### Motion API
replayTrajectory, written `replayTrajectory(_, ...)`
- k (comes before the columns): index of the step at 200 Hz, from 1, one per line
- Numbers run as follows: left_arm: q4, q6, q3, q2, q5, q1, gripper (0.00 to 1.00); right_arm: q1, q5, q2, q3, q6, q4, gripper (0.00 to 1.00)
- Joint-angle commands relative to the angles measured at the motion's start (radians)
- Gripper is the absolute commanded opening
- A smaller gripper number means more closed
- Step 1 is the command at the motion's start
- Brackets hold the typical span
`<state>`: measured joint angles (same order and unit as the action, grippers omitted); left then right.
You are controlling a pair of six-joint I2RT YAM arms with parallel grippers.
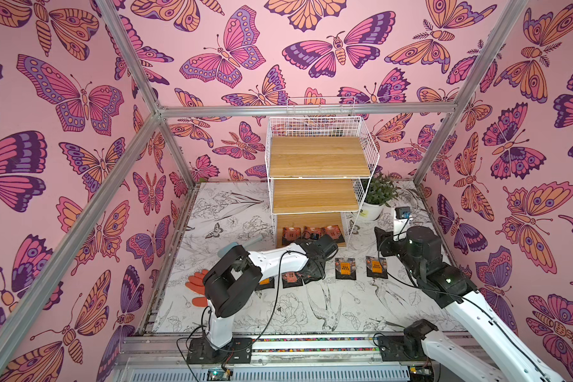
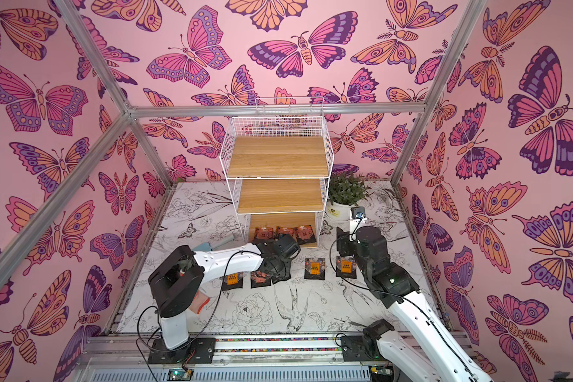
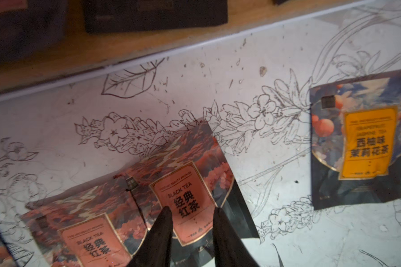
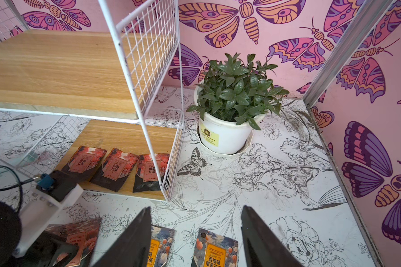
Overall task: Remove the tea bags from the shelf
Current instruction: Place the tea bag at the center of the board.
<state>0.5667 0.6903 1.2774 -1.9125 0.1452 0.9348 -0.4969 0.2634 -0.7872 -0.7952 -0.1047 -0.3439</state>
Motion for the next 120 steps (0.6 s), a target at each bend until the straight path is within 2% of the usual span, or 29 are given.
replayTrajectory(1,0.012,-0.023,0.025,-0.041,-0.050,-0.007,0.34,0.008,0.001,-0.004,-0.001,0.000,-0.003,0.65)
replayTrajectory(57,-0.019,-0.023,0.037,-0.075,-0.112,-0.003,0.35,0.009,-0.001,-0.010,-0.001,0.000,-0.004,0.65)
replayTrajectory(120,-0.029,-0.017,0.035,-0.057,-0.101,0.006,0.36,0.010,-0.003,-0.015,0.000,-0.003,-0.006,0.65)
